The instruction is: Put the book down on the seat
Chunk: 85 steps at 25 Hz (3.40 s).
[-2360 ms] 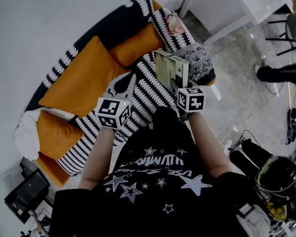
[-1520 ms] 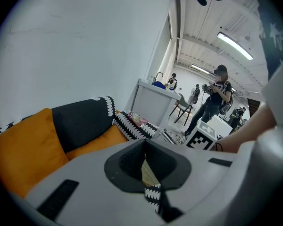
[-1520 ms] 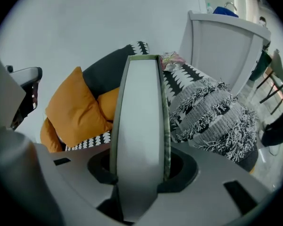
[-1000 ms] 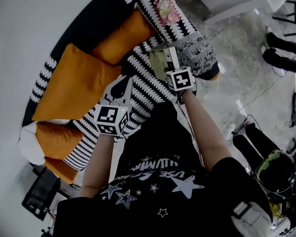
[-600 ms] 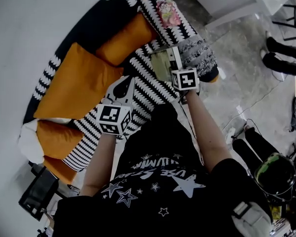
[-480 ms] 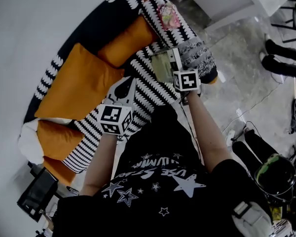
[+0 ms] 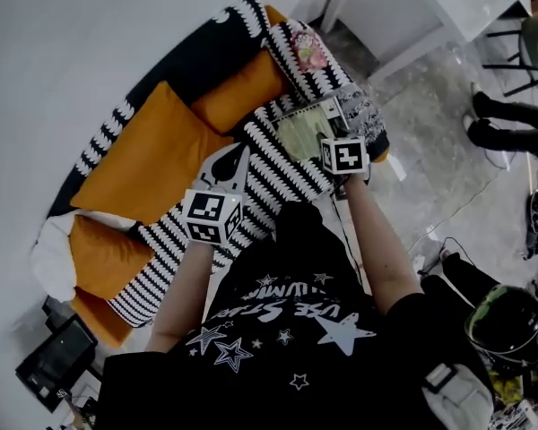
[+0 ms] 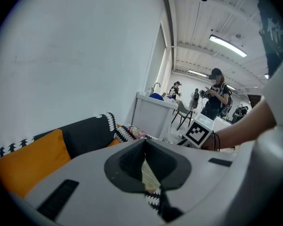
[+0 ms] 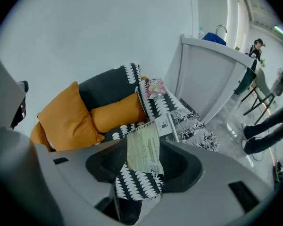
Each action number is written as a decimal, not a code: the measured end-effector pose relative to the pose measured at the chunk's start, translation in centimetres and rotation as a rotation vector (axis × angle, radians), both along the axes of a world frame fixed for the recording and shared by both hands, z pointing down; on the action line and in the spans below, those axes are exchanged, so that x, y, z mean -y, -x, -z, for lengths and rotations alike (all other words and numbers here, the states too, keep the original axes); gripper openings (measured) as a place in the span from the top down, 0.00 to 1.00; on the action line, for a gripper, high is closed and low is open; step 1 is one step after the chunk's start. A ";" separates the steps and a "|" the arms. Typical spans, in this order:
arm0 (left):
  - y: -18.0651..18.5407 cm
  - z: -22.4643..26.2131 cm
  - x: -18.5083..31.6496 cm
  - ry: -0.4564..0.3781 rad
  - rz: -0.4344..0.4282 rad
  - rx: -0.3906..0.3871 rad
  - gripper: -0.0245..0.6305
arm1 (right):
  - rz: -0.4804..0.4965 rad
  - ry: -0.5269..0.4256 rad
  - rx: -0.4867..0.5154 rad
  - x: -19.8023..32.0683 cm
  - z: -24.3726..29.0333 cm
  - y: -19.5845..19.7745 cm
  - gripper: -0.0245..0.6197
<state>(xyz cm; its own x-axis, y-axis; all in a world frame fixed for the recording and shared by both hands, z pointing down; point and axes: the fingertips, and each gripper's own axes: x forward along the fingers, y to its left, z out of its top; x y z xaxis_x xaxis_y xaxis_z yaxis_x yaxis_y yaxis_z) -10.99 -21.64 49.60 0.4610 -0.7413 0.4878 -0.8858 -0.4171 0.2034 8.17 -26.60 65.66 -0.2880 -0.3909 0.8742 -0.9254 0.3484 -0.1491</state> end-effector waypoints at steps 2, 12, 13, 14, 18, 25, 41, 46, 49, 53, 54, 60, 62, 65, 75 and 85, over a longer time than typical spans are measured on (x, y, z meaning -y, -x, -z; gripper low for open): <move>0.4 0.8 -0.8 -0.020 0.001 0.005 0.95 | -0.006 -0.029 0.006 -0.2 1.2 0.4 0.64; 3.3 4.3 -6.9 -0.096 0.063 -0.008 0.95 | 0.040 -0.107 0.084 -5.9 6.7 4.4 0.64; 3.4 4.6 -7.7 -0.102 0.065 -0.009 0.95 | 0.051 -0.109 0.092 -6.8 7.0 4.8 0.64; 3.5 5.0 -8.5 -0.108 0.066 -0.011 0.95 | 0.060 -0.110 0.101 -7.7 7.4 5.1 0.64; 4.0 6.5 -11.0 -0.143 0.076 -0.018 0.95 | 0.091 -0.136 0.132 -10.2 9.1 6.6 0.65; 5.4 7.8 -15.1 -0.183 0.082 -0.023 0.95 | 0.108 -0.193 0.150 -14.3 11.6 8.4 0.65; 2.3 8.1 -19.9 -0.196 0.031 -0.053 0.95 | 0.130 -0.252 0.191 -21.3 14.2 6.2 0.69; 0.3 8.7 -21.5 -0.197 0.053 -0.034 0.95 | 0.164 -0.238 0.226 -22.2 14.3 4.9 0.70; -0.6 8.7 -23.1 -0.181 0.091 -0.042 0.95 | 0.195 -0.221 0.238 -23.7 14.2 4.0 0.71; -1.5 9.1 -24.9 -0.188 0.127 -0.024 0.95 | 0.237 -0.229 0.248 -25.4 14.5 2.8 0.72; -1.8 9.2 -25.4 -0.191 0.136 -0.025 0.95 | 0.241 -0.232 0.255 -25.7 14.6 2.5 0.72; -3.6 10.4 -28.5 -0.220 0.160 -0.002 0.95 | 0.258 -0.254 0.295 -27.6 15.7 1.0 0.76; -4.1 10.8 -29.3 -0.234 0.171 -0.001 0.95 | 0.261 -0.267 0.302 -28.2 16.1 0.6 0.78; -5.0 11.0 -30.8 -0.245 0.181 -0.003 0.95 | 0.271 -0.283 0.304 -29.6 16.4 -0.1 0.81; -10.0 10.8 -36.3 -0.245 0.184 -0.011 0.95 | 0.288 -0.287 0.312 -35.2 16.5 -4.5 0.84; -14.5 11.6 -39.9 -0.266 0.204 -0.011 0.95 | 0.264 -0.308 0.333 -39.0 17.5 -10.1 0.87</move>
<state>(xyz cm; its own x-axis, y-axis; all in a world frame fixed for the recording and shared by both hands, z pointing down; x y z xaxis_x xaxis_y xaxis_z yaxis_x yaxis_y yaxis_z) 3.49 18.21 38.04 0.2940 -0.9197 0.2604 -0.9549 -0.2709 0.1213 18.22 12.43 48.13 -0.6543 -0.4923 0.5741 -0.7201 0.6375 -0.2741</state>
